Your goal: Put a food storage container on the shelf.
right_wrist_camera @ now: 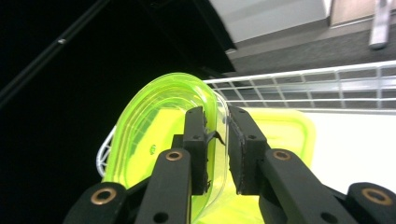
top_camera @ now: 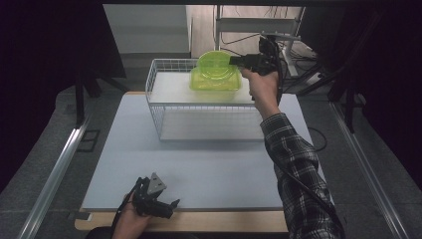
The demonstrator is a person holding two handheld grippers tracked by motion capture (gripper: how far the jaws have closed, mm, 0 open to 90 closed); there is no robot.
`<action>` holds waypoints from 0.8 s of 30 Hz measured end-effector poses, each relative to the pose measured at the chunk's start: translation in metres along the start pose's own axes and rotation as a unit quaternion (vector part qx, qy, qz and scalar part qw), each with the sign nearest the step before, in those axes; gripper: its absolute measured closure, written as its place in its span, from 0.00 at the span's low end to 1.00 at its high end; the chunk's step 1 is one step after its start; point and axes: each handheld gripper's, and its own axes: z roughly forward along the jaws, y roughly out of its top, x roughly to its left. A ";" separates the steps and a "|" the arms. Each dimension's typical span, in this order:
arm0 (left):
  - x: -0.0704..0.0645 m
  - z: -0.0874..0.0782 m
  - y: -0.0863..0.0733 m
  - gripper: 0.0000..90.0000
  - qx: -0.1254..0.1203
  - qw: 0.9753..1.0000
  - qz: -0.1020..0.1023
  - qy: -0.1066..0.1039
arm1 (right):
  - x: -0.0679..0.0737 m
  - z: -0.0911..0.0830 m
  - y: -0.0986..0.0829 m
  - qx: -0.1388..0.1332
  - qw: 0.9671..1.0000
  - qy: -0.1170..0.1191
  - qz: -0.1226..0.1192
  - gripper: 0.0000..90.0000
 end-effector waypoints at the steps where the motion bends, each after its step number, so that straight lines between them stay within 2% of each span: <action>1: 0.000 0.000 0.000 0.01 0.000 1.000 0.000 0.000 | 0.000 0.000 0.000 -0.001 1.000 -0.005 -0.002 0.85; 3: 0.000 0.000 0.000 0.01 0.001 1.000 0.001 0.000 | 0.000 0.002 0.000 -0.001 1.000 -0.012 -0.002 0.81; 8: 0.000 0.001 0.000 0.01 0.003 1.000 0.002 0.000 | -0.003 0.003 -0.001 -0.001 1.000 -0.015 0.000 0.78; 16: 0.000 0.000 0.000 0.01 0.001 1.000 0.001 0.001 | -0.002 -0.005 0.000 -0.002 1.000 -0.002 -0.012 0.65; 17: 0.000 0.000 0.000 0.01 0.003 1.000 0.003 0.001 | -0.002 -0.008 0.000 0.000 1.000 0.002 -0.022 0.61; 20: 0.000 0.000 0.000 0.01 0.003 1.000 0.003 0.001 | -0.003 -0.011 -0.002 0.000 1.000 0.004 -0.026 0.57; 21: -0.001 0.000 0.000 0.01 0.003 1.000 0.004 0.001 | -0.005 -0.015 -0.005 0.003 1.000 0.013 -0.027 0.54; 24: -0.001 0.000 0.000 0.01 0.003 1.000 0.004 0.002 | -0.007 -0.020 -0.008 0.006 0.999 0.020 -0.030 0.50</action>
